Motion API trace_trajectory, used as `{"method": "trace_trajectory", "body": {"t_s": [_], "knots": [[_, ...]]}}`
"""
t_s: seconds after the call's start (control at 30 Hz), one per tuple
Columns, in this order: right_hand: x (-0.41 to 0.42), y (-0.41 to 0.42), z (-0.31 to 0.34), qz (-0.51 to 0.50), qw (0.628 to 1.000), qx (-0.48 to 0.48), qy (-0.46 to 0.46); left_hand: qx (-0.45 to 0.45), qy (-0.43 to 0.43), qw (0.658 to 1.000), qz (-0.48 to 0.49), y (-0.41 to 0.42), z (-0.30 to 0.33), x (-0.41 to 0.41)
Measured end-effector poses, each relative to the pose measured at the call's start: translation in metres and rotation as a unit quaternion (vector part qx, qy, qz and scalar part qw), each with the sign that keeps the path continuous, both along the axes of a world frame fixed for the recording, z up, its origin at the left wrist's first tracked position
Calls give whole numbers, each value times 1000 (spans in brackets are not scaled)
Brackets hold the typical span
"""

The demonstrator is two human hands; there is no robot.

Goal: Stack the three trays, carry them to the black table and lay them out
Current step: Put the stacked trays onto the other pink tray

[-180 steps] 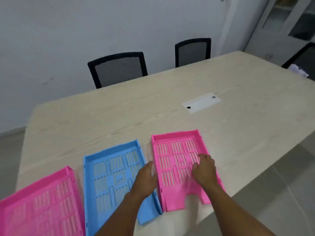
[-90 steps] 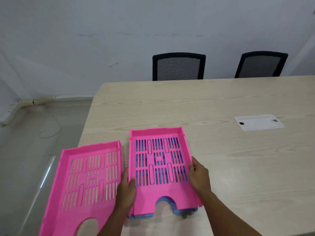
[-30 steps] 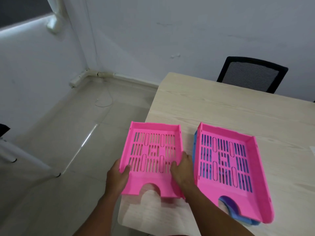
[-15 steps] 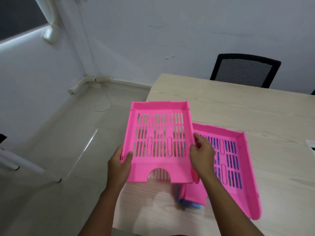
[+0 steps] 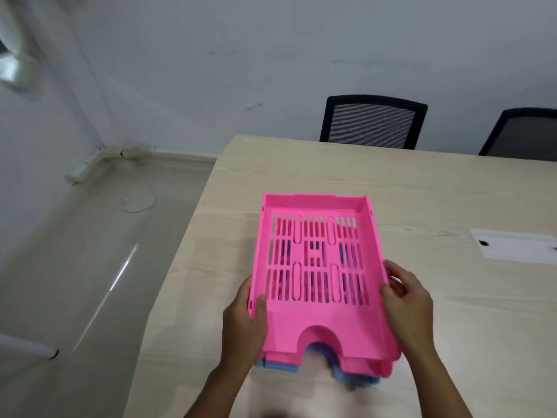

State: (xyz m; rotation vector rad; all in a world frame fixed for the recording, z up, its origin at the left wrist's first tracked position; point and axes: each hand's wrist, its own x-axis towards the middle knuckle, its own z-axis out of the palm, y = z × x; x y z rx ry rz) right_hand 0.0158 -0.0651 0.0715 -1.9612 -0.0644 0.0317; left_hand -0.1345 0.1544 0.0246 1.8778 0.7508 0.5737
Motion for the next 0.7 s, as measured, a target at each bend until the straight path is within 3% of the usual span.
{"method": "trace_trajectory", "body": {"t_s": [0.7], "knots": [[14, -30, -29, 1, 999, 5, 42, 3, 63, 998, 0, -29, -4, 17]]}}
